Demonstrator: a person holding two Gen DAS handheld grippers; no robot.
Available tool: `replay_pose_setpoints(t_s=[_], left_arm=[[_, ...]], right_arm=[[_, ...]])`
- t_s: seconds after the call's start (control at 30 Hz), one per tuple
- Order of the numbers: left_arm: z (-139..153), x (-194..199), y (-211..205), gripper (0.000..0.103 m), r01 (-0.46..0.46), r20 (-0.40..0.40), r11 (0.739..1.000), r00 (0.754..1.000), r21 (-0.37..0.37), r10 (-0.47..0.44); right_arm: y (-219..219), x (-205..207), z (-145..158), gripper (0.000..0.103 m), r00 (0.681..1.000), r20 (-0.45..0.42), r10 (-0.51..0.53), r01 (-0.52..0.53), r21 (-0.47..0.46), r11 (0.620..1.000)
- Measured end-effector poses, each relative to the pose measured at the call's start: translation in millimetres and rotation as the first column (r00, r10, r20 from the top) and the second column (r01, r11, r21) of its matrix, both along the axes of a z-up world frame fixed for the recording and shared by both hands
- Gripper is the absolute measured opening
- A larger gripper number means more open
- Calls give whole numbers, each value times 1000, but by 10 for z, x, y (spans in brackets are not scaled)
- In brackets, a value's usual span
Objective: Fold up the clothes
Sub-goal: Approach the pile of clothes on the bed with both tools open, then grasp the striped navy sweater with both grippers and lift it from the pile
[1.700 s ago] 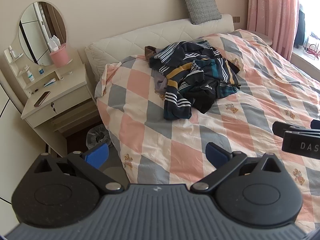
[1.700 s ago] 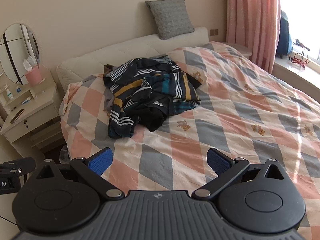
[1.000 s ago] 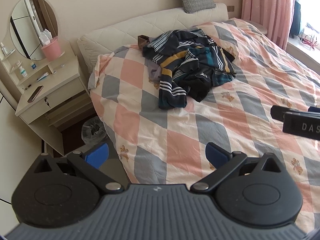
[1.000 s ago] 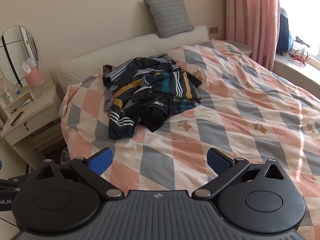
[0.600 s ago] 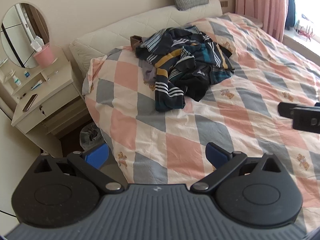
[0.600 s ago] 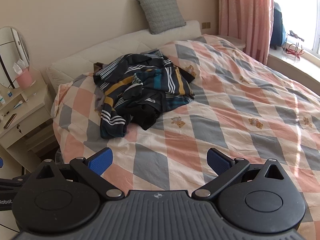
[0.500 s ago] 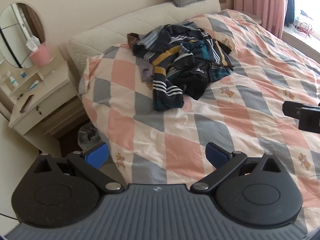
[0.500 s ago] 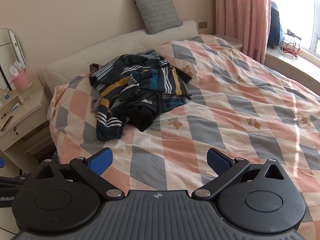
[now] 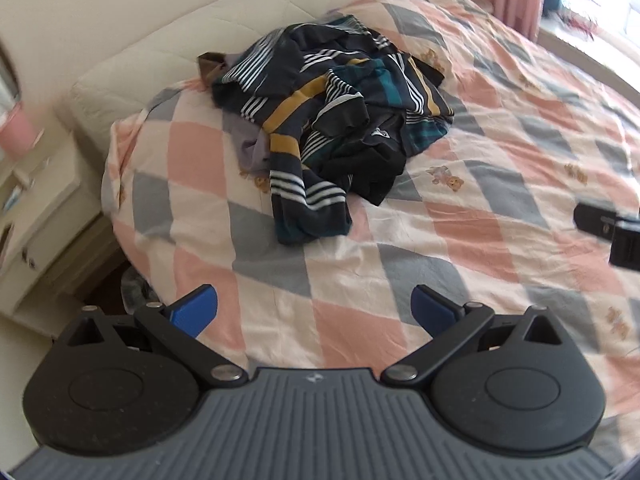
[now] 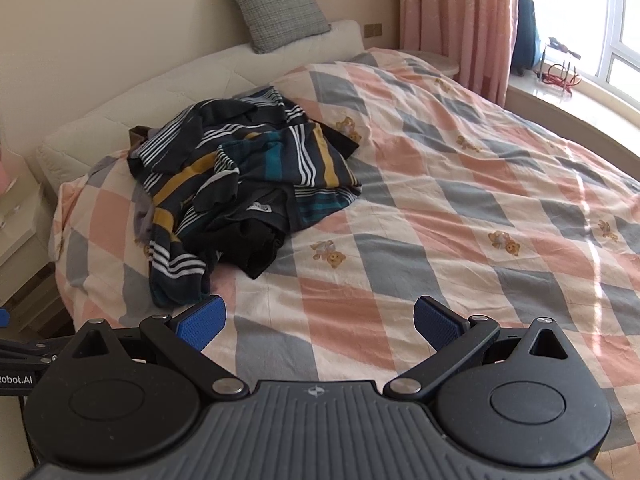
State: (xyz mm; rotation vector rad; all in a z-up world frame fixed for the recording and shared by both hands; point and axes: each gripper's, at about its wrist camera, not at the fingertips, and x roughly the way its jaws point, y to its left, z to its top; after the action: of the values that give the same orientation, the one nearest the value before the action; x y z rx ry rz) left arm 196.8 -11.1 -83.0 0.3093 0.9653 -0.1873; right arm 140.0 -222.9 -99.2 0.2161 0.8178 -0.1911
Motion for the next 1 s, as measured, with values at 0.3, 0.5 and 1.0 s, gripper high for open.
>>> replay_pose_setpoints(t_s=[0.3, 0.5, 1.0], left_arm=[[-201, 806, 85, 102, 94, -13, 996, 995, 0, -94], [-366, 1185, 110, 99, 152, 4, 988, 988, 1, -152], [-1075, 2004, -357, 32, 316, 60, 937, 943, 149, -328]], right_arm=[[58, 570, -223, 103, 996, 81, -33, 34, -6, 999], [80, 902, -401, 103, 995, 94, -22, 22, -7, 1000], [-3, 1667, -1134, 102, 992, 28, 125, -115, -236, 965]])
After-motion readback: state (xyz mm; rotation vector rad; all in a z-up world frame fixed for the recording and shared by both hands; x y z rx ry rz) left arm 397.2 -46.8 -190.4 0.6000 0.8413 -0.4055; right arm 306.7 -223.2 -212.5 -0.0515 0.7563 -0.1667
